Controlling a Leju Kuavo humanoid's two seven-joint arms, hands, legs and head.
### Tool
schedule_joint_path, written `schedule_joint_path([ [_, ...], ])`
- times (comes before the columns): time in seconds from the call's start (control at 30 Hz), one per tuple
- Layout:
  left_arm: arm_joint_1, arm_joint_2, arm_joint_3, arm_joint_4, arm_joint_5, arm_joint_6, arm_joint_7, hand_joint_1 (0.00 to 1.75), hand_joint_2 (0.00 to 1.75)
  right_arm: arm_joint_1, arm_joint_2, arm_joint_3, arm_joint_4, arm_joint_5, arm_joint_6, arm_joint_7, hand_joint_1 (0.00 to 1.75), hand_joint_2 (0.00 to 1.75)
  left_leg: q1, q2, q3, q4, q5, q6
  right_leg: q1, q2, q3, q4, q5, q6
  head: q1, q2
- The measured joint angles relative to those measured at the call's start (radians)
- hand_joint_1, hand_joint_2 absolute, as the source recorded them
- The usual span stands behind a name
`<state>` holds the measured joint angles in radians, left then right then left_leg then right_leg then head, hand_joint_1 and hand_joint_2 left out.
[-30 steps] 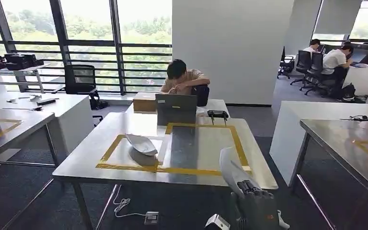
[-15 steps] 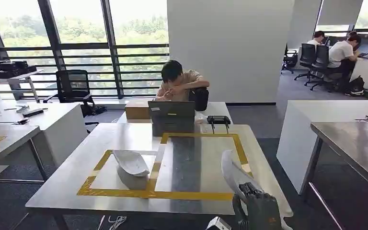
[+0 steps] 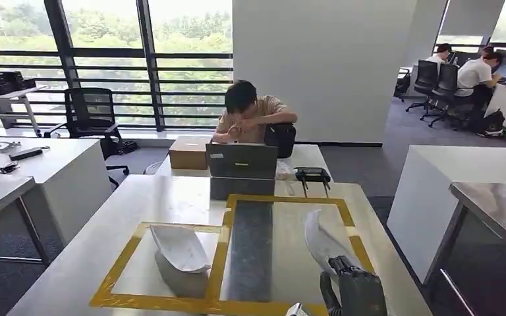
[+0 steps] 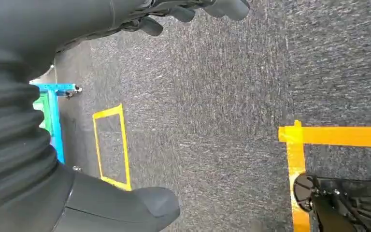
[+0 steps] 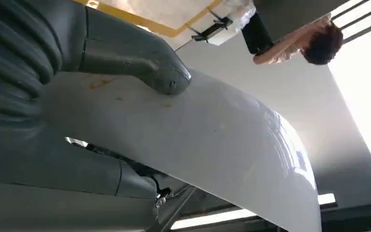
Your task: Take the parts from the cabinet and place them on the table.
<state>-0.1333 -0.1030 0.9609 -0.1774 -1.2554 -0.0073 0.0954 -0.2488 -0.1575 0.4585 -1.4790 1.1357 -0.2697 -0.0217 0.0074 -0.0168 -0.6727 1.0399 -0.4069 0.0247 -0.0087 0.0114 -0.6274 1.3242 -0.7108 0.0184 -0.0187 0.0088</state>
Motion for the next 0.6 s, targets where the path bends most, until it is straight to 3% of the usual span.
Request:
schedule_joint_path([
  [0.03, 0.002, 0.0, 0.0, 0.0, -0.001, 0.0, 0.001, 0.0, 1.75, 0.001, 0.0, -0.001, 0.0, 0.002, 0.003, 0.0, 1.75, 1.75, 0.0, -0.001, 0.016, 0.0, -0.011, -0.001, -0.001, 0.0, -0.014, -0.036, 0.058, 0.002, 0.0, 0.0],
  [0.1, 0.004, -0.001, 0.0, 0.0, -0.002, 0.001, 0.0, 0.0, 1.75, 0.0, 0.0, -0.006, 0.0, 0.004, 0.005, 0.0, 1.75, 1.75, 0.0, -0.003, 0.051, 0.001, -0.035, -0.007, -0.006, -0.002, 0.002, -0.196, 0.214, 0.006, 0.0, 0.0],
  [0.13, 0.005, -0.001, 0.0, 0.0, -0.004, 0.002, 0.0, 0.0, 1.75, 0.002, -0.001, -0.009, 0.0, 0.005, 0.006, 0.0, 1.75, 1.75, 0.001, -0.005, 0.055, 0.001, -0.045, -0.013, -0.009, -0.006, 0.004, -0.245, 0.25, 0.006, -0.001, 0.0],
  [0.17, 0.0, -0.001, 0.0, 0.0, -0.006, 0.003, 0.0, 0.0, 1.75, 0.004, -0.002, -0.01, 0.001, 0.004, 0.008, -0.003, 1.75, 1.75, -0.006, -0.011, 0.058, 0.009, -0.052, -0.021, -0.003, -0.003, 0.008, -0.255, 0.247, 0.005, -0.002, 0.0],
  [0.2, 0.001, 0.0, 0.0, 0.0, -0.011, 0.003, 0.0, 0.0, 1.75, 0.002, -0.002, -0.011, 0.0, 0.002, 0.01, -0.005, 1.75, 1.75, -0.005, -0.012, 0.054, 0.007, -0.051, -0.025, -0.003, -0.004, 0.023, -0.275, 0.226, -0.01, -0.001, 0.0],
  [0.27, 0.001, 0.002, 0.0, 0.0, -0.013, 0.003, 0.0, 0.0, 1.75, 0.001, -0.002, -0.013, -0.001, -0.007, 0.006, -0.008, 1.75, 1.75, -0.009, -0.009, 0.058, 0.005, -0.053, -0.004, -0.005, 0.001, 0.023, -0.28, 0.231, -0.009, -0.006, 0.001],
  [0.43, 0.0, 0.002, 0.0, 0.0, -0.016, 0.004, -0.002, 0.0, 1.75, -0.009, -0.003, -0.013, 0.0, -0.017, 0.004, -0.019, 1.75, 1.75, -0.009, -0.006, 0.072, -0.009, -0.054, -0.005, -0.002, 0.004, 0.03, -0.28, 0.223, -0.022, -0.006, 0.002],
  [0.47, 0.0, 0.002, 0.0, 0.0, -0.016, 0.005, -0.002, 0.0, 1.75, -0.013, -0.003, -0.013, 0.0, -0.018, 0.004, -0.019, 1.75, 1.75, -0.009, -0.005, 0.074, -0.01, -0.055, -0.007, -0.002, 0.004, 0.031, -0.28, 0.222, -0.023, -0.006, 0.002],
  [0.6, 0.001, 0.002, 0.0, 0.0, -0.013, 0.013, 0.0, 0.0, 1.75, -0.023, -0.003, -0.012, 0.001, -0.029, 0.004, -0.018, 1.75, 1.75, -0.007, -0.005, 0.081, -0.016, -0.057, -0.03, -0.001, 0.003, 0.036, -0.28, 0.219, -0.028, -0.006, 0.002],
])
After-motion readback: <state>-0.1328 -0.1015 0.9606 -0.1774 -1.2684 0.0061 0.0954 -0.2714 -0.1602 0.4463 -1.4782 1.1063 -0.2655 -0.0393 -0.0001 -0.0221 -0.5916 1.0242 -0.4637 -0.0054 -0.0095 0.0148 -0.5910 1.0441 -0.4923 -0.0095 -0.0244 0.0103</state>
